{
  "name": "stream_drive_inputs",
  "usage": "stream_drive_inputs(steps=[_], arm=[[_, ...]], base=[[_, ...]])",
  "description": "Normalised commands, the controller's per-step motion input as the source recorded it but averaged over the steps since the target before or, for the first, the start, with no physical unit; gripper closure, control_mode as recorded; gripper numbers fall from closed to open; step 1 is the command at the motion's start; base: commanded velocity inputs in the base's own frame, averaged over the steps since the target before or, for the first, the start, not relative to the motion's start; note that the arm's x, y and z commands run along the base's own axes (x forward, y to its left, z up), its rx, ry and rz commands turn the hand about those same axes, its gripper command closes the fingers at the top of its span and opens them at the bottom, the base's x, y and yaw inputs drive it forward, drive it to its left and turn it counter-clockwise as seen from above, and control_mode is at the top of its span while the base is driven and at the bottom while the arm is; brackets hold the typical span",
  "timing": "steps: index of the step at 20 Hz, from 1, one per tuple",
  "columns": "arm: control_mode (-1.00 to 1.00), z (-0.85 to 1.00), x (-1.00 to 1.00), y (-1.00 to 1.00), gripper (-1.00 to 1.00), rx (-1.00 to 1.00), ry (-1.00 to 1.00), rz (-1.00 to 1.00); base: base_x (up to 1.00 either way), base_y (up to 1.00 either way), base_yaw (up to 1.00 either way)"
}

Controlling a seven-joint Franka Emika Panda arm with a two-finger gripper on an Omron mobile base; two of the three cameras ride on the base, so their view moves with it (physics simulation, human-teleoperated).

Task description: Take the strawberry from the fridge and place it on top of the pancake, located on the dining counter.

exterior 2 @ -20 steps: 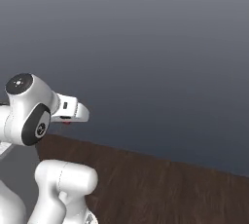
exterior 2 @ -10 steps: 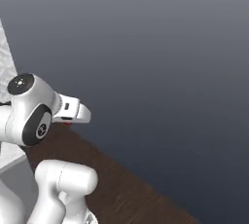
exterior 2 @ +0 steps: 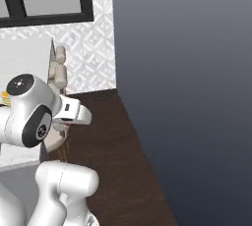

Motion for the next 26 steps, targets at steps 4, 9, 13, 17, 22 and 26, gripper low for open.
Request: stream_drive_inputs(steps=[4,9,13,17,22,26], arm=[[1.0,0.0,0.0,0.0,1.0,0.0,0.0,0.0],[1.0,0.0,0.0,0.0,1.0,0.0,0.0,0.0],[1.0,0.0,0.0,0.0,1.0,0.0,0.0,0.0],[1.0,0.0,0.0,0.0,1.0,0.0,0.0,0.0],[1.0,0.0,0.0,0.0,1.0,0.0,0.0,0.0],[1.0,0.0,0.0,0.0,1.0,0.0,0.0,0.0]], base=[[0.42,-0.64,0.73],[0.37,-0.63,0.75],[0.32,-0.66,0.76],[0.31,-0.85,0.69],[0.29,-0.82,0.68],[0.16,-0.56,0.84]])
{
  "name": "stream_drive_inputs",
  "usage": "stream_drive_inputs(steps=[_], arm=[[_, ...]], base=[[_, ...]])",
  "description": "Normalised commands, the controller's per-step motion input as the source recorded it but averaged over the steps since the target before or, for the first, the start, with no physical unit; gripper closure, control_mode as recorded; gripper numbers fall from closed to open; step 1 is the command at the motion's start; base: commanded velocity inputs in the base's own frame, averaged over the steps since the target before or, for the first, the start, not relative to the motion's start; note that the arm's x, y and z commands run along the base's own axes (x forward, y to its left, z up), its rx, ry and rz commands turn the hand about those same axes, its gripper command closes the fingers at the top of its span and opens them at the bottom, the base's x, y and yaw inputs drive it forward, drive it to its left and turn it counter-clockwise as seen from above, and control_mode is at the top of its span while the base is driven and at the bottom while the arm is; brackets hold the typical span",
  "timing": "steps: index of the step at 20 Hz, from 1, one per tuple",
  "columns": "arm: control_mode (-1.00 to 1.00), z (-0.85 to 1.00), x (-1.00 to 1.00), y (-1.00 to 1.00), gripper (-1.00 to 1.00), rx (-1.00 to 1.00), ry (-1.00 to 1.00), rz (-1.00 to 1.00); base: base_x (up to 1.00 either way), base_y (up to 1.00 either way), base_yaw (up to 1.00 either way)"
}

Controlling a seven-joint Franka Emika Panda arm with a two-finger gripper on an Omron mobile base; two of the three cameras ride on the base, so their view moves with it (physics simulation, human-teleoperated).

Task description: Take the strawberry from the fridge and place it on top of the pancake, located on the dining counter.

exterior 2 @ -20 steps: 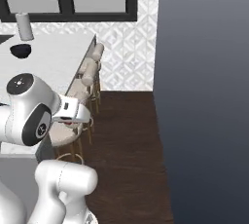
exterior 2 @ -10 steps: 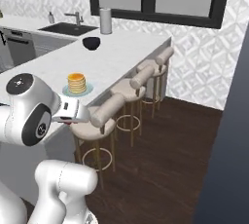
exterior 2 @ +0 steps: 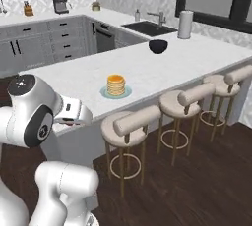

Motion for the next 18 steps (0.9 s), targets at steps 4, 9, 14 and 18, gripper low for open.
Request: stream_drive_inputs(steps=[4,9,14,18], arm=[[1.0,0.0,0.0,0.0,1.0,0.0,0.0,0.0],[1.0,0.0,0.0,0.0,1.0,0.0,0.0,0.0],[1.0,0.0,0.0,0.0,1.0,0.0,0.0,0.0],[1.0,0.0,0.0,0.0,1.0,0.0,0.0,0.0]], base=[[0.1,-0.4,0.9],[-0.01,-0.71,0.78],[-0.77,-1.0,0.49],[-0.42,-1.0,0.3]])
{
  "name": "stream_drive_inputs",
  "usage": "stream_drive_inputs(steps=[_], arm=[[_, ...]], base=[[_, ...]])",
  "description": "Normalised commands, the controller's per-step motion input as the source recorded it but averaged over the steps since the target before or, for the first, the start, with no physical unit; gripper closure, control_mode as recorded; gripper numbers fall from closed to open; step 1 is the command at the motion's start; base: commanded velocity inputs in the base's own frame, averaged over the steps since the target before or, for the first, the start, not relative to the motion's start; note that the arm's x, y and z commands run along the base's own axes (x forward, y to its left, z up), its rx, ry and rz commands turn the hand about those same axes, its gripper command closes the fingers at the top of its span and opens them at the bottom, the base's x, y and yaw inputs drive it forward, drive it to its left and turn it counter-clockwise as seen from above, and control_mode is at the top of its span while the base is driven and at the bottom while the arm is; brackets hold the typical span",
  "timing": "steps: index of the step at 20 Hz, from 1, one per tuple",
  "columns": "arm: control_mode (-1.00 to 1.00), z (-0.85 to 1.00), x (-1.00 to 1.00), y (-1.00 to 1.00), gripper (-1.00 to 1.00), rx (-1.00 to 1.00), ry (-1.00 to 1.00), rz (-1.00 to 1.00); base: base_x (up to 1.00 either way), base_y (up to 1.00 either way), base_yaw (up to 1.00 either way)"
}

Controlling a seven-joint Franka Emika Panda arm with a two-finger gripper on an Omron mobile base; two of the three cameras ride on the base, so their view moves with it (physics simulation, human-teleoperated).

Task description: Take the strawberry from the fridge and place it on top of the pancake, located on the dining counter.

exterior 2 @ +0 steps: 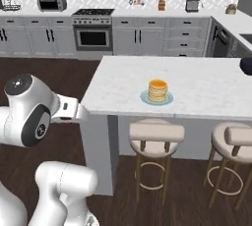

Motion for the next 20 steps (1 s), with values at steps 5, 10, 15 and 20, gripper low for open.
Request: stream_drive_inputs(steps=[5,10,15,20], arm=[[1.0,0.0,0.0,0.0,1.0,0.0,0.0,0.0],[1.0,0.0,0.0,0.0,1.0,0.0,0.0,0.0],[1.0,0.0,0.0,0.0,1.0,0.0,0.0,0.0],[1.0,0.0,0.0,0.0,1.0,0.0,0.0,0.0]], base=[[0.23,-1.0,0.32],[0.62,-0.79,0.23],[0.59,-0.51,-0.14],[0.51,0.22,-0.27]])
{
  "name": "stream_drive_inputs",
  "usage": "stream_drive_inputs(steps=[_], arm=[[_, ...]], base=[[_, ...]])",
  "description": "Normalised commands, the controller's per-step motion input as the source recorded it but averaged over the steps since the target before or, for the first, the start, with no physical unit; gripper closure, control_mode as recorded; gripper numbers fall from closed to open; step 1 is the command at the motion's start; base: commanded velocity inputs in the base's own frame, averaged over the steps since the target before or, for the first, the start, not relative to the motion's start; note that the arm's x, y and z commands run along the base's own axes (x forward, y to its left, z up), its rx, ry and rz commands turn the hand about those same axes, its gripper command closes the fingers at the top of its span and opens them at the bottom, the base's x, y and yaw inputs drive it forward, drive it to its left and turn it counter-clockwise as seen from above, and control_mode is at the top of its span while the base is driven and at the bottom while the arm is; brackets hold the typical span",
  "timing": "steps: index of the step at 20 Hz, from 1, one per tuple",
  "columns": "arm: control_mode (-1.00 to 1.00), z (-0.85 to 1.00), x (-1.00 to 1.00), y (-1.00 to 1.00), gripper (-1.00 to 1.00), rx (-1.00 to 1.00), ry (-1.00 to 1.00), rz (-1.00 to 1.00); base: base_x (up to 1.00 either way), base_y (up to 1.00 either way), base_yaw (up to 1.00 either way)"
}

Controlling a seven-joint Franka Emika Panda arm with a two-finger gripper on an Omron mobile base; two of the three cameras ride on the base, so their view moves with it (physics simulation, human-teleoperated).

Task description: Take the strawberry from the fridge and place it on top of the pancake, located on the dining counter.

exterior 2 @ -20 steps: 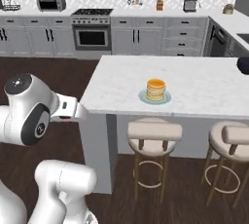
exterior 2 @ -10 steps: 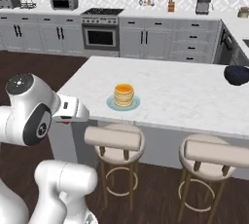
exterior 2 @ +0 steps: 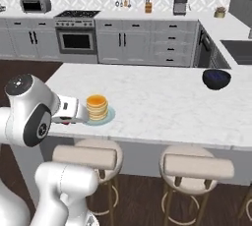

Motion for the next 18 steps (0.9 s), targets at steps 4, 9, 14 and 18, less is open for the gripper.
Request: stream_drive_inputs(steps=[4,9,14,18], arm=[[1.0,0.0,0.0,0.0,1.0,0.0,0.0,0.0],[1.0,0.0,0.0,0.0,1.0,0.0,0.0,0.0],[1.0,0.0,0.0,0.0,1.0,0.0,0.0,0.0],[1.0,0.0,0.0,0.0,1.0,0.0,0.0,0.0]], base=[[0.45,0.74,-0.09],[0.39,0.58,0.0],[0.42,-0.09,0.0],[0.56,-0.1,0.0]])
